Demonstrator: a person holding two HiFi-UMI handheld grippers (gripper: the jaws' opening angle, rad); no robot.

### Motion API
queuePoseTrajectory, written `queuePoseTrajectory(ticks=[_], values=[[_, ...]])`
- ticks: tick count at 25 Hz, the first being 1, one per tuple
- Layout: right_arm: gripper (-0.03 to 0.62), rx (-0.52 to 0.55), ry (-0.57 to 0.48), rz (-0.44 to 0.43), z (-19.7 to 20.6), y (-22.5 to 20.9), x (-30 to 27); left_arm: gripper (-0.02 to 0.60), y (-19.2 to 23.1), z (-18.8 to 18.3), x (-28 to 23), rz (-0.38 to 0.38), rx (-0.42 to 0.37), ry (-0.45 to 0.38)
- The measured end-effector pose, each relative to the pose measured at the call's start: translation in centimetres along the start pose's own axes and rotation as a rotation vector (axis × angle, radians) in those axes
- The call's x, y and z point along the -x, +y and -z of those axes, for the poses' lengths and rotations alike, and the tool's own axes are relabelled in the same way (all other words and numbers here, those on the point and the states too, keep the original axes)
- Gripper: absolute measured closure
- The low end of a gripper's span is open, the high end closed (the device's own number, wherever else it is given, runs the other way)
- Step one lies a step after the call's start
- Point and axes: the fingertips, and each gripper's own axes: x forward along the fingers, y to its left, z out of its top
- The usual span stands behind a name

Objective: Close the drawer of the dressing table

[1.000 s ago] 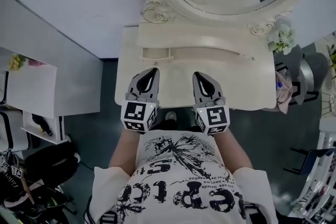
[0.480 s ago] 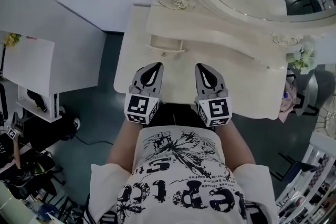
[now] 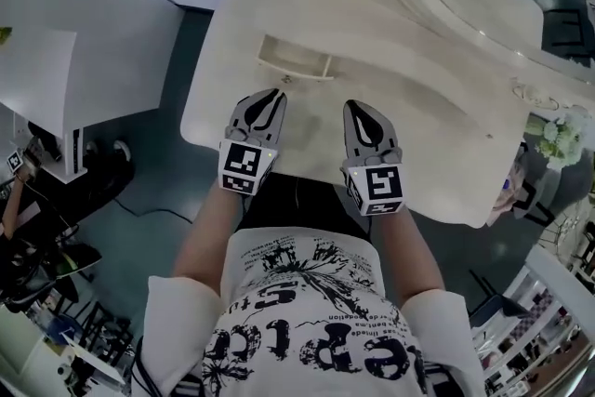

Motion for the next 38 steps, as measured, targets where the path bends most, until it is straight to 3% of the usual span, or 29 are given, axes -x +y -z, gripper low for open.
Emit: queuePoseTrajectory(ticks=[1,3,4,8,14,21,38], values=[[0.577,-0.004,0.004,-0.002,0.3,-0.2,-0.3,0.560,0.0,0.5,-0.7,0.001,0.011,0.014],[0.577,-0.012,0.009,0.000,0.9,-0.7,-0.8,0.455,0.0,0.9,-2.2,0.002,0.025,0.034],[0.577,-0.017,0.012,-0.001,1.1,-1.0,-1.0,0.446,0.1,1.1,-2.9,-0.006,0.025,0.043],[0.577,-0.025,0.027,-0.018,2.1,-1.2,-1.3,0.453,0.9,1.4,-3.8,-0.082,-0.024,0.055],[0.577,-0.050,0.039,-0.014,2.9,-2.0,-1.2,0.454,1.1,1.4,-4.0,-0.106,-0.019,0.048],[0.577,-0.068,0.035,-0.004,2.9,-2.9,-1.0,0.483,2.5,0.9,-4.8,-0.205,-0.002,0.057],[0.577,-0.093,0.040,0.035,3.0,-4.2,-0.4,0.483,3.0,-0.5,-7.1,-0.209,0.031,0.073]])
